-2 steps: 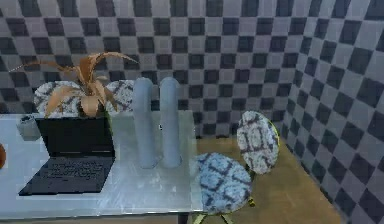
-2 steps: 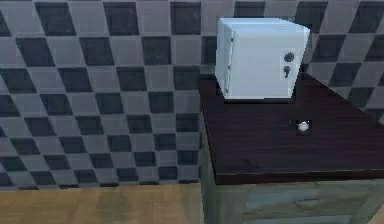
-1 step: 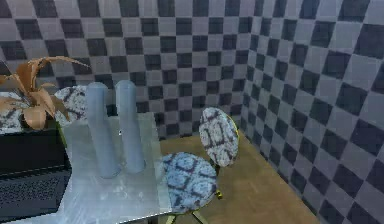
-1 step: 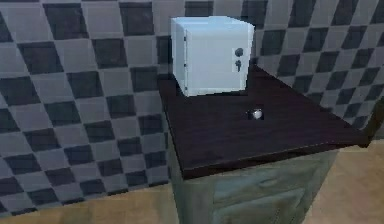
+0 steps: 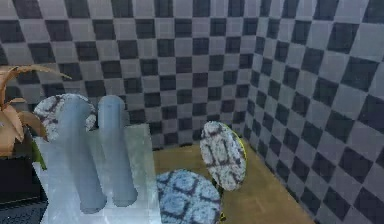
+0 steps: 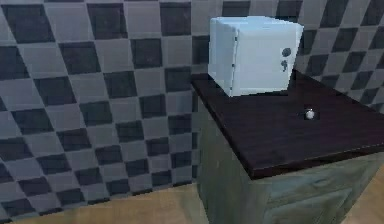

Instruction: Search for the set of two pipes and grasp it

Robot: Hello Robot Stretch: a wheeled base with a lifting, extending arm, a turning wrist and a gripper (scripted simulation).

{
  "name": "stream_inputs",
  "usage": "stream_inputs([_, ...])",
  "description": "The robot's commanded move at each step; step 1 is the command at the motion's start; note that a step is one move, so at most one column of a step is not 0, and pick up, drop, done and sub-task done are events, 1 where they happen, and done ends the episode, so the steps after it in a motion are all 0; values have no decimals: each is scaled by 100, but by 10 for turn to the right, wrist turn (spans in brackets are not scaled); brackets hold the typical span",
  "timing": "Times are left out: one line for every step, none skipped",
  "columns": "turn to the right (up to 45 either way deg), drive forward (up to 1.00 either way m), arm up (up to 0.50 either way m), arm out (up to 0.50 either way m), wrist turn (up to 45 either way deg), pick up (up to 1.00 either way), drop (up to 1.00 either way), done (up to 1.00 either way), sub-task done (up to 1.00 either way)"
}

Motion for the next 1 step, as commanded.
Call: stream_inputs([-450, 0, 0, 0, 0, 0, 0, 0, 0])
